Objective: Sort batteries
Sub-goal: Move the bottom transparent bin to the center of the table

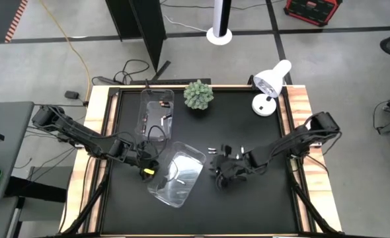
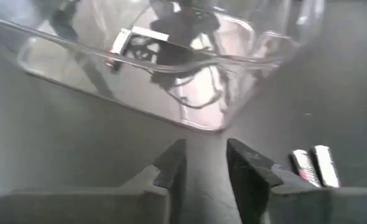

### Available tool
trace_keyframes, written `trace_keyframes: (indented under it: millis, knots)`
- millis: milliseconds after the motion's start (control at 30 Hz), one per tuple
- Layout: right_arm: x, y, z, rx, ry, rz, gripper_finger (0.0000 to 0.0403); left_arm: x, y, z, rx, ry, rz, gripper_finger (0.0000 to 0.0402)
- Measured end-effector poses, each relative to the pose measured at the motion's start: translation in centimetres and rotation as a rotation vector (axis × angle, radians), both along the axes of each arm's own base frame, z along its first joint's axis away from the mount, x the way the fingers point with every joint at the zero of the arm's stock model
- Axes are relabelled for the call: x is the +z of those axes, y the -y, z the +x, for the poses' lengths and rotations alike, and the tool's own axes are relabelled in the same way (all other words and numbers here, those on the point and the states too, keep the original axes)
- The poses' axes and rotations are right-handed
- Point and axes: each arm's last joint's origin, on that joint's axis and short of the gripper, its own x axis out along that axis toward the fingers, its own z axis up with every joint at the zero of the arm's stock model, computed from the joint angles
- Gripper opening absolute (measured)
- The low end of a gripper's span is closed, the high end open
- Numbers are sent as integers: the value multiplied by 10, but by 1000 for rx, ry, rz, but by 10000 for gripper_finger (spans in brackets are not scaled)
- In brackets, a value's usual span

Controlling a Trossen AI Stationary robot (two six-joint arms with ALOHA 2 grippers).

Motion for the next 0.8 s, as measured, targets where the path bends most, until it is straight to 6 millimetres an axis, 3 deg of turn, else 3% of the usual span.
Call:
trace_keyframes:
  millis: [300,800]
  knots:
    - [-23,-3,18,4,64,34,14,0,0,0,-9,0,-9,2]
    - [-23,38,35,-63,120,-33,5,1,2,1,-28,3,-68,2]
